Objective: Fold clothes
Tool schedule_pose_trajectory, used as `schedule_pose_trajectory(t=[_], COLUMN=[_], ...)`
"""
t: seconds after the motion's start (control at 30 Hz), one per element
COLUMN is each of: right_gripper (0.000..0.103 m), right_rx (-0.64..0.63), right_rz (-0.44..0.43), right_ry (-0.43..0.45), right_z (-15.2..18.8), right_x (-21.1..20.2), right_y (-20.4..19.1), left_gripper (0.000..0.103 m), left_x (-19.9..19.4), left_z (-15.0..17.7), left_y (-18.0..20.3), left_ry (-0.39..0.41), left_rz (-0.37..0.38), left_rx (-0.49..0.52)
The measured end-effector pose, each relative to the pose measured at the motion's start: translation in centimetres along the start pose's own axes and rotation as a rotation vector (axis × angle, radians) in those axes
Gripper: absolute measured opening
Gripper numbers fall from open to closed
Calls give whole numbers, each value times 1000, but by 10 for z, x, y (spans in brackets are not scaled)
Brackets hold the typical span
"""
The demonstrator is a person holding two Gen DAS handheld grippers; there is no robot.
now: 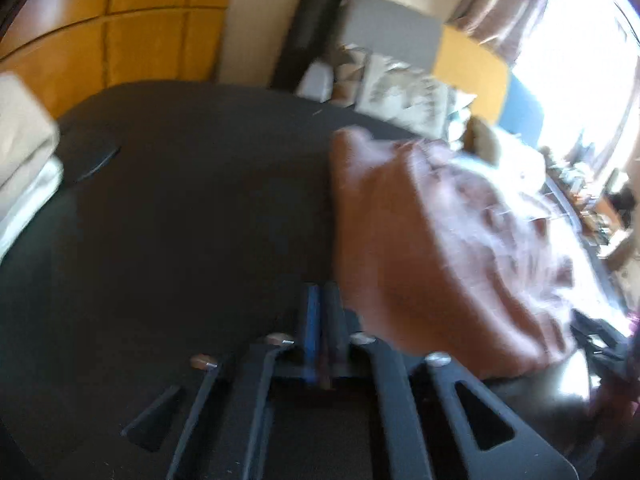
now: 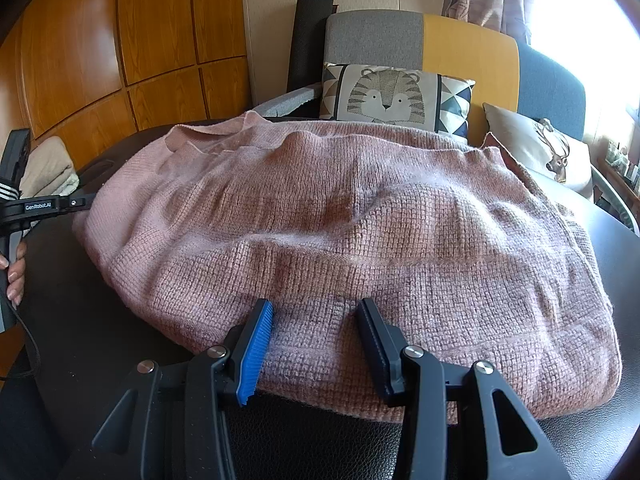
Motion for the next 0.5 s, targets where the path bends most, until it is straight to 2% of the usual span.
schedule_pose_trajectory(t=[0.13,0.2,0.27,0.37,0.47,0.5], right_gripper=[45,45,45,45,45,45], right_rx=[-47,-71,-95,-170,-253,-258], right_rz=[-53,-79,-106,-135,-163,-184], right_ry=[-3,-5,-7,-18,-74,-85], right_z=[-15,-23,-31,-50,-84,-93], right_x=[-5,-8,-10,-11,9,17], right_y=[-12,-17,-23,-39,-59,-64], left_gripper=[0,3,7,8,8,8], left_x=[-5,-17,-23,-19,-2,2], left_z=[3,-4,-12,-15,-8,-7], left_y=[-7,3,27,63,74,70], left_ry=[22,94,134,136,75,65], left_rz=[58,117,170,203,216,222], left_rx=[-96,-102,-27,147,196,170])
Point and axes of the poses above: each gripper's, at about its wrist camera, not at the fingertips, and x roughly the way its jaws point, y to its right, z to its underside, the point moved 10 cm from there along x, roughly the way its jaws point, and after that the axes turned 6 degrees about x, right-handed, at the moved point
